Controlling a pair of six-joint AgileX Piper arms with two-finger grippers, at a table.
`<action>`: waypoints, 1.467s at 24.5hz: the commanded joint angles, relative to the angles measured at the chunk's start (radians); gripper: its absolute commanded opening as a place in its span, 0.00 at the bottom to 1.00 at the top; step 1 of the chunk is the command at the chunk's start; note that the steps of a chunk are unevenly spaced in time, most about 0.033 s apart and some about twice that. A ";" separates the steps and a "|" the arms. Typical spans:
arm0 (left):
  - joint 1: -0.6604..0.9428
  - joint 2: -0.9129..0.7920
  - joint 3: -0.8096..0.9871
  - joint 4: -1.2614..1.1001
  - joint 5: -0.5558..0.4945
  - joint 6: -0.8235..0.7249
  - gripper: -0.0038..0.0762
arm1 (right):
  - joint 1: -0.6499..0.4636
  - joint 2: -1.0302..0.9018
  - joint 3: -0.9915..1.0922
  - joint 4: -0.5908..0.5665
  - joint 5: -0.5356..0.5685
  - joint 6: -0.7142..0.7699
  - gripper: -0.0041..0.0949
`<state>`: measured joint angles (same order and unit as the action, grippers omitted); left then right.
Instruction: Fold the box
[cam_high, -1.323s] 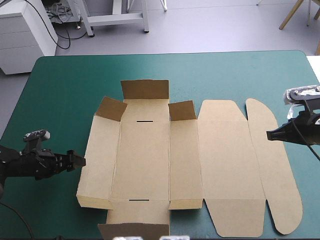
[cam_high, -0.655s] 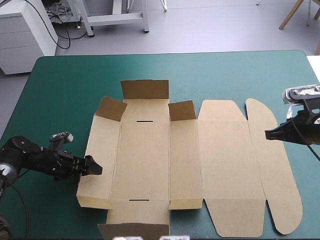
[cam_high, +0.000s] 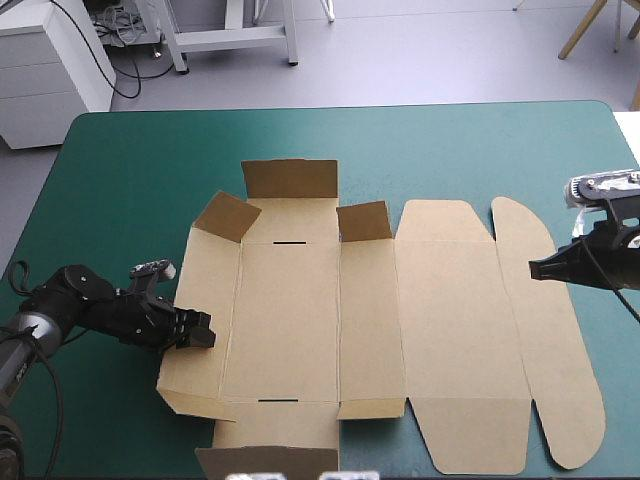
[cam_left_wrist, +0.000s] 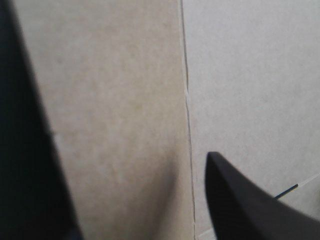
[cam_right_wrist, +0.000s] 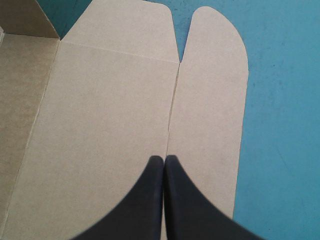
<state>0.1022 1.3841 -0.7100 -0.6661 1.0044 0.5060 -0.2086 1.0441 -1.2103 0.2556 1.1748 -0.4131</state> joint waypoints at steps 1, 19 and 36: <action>-0.007 -0.022 -0.019 -0.029 0.024 -0.011 0.18 | -0.008 -0.009 -0.026 0.016 -0.048 -0.008 0.02; -0.131 -0.024 -0.383 0.202 0.138 0.078 0.04 | -0.008 -0.029 -0.105 0.063 -0.067 0.000 0.02; -0.684 0.063 -0.867 0.863 -0.002 0.074 0.04 | -0.008 -0.101 -0.124 0.061 -0.044 0.000 0.02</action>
<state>-0.4978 1.4656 -1.5386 0.0546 1.1198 0.5747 -0.2086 0.9541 -1.3052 0.2979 1.1785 -0.4128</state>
